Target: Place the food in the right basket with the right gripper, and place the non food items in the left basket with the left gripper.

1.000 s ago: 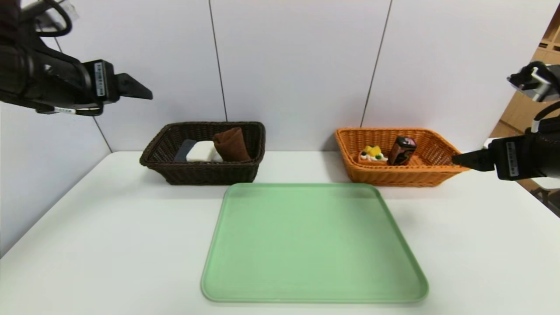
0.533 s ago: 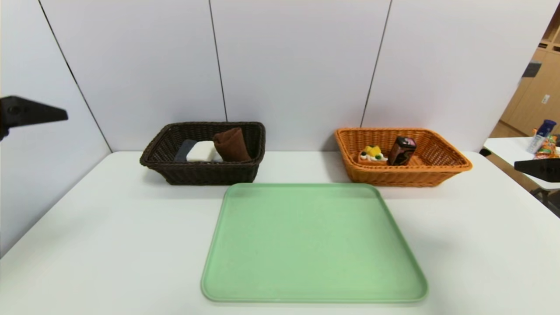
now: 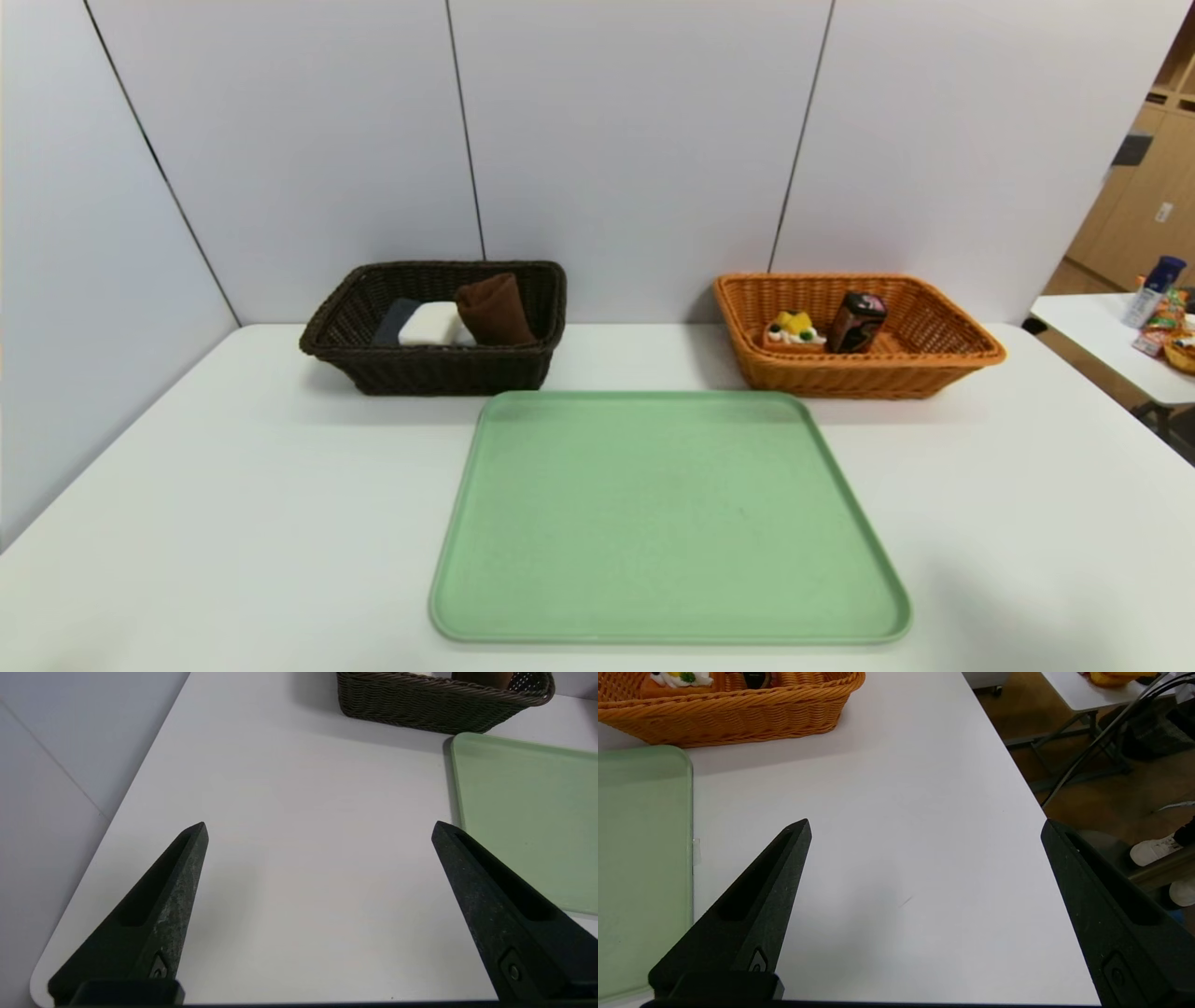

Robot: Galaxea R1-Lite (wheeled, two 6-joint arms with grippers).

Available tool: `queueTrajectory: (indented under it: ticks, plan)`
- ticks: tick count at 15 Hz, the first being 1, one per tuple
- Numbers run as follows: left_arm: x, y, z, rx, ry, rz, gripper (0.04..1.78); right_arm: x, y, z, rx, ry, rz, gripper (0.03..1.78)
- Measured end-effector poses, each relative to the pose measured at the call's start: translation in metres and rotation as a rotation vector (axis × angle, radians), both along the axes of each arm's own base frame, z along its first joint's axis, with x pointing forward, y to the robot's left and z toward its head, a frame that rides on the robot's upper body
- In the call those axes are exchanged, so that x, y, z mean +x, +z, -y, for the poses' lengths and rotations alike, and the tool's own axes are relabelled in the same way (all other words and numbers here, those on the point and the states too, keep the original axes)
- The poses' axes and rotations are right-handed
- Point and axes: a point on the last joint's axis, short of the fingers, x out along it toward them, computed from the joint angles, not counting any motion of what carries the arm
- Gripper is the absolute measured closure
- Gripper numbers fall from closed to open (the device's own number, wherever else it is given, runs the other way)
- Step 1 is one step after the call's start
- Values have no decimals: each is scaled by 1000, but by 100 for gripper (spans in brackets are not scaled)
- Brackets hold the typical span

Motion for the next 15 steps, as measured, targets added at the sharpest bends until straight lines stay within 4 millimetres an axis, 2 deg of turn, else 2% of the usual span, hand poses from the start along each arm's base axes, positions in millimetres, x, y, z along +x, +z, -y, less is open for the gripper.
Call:
queueTrajectory:
  ticks: [3, 7, 9, 13, 15]
  plan:
    - [-17, -36, -3, 46, 47, 23, 13, -33, -31, 0, -8, -13, 44, 11]
    - [-12, -63, -3, 41, 77, 36, 13, -68, -72, 0, -31, -6, 116, 11]
    - [-9, -68, -3, 27, 97, 70, 13, -77, -91, 0, -39, -13, 142, 11]
    - [-11, -76, 0, -19, 181, 93, 13, -81, -104, 0, -41, -33, 238, 11]
    - [-14, -81, 2, -25, 155, 112, 13, -84, -110, 0, -48, -25, 254, 11]
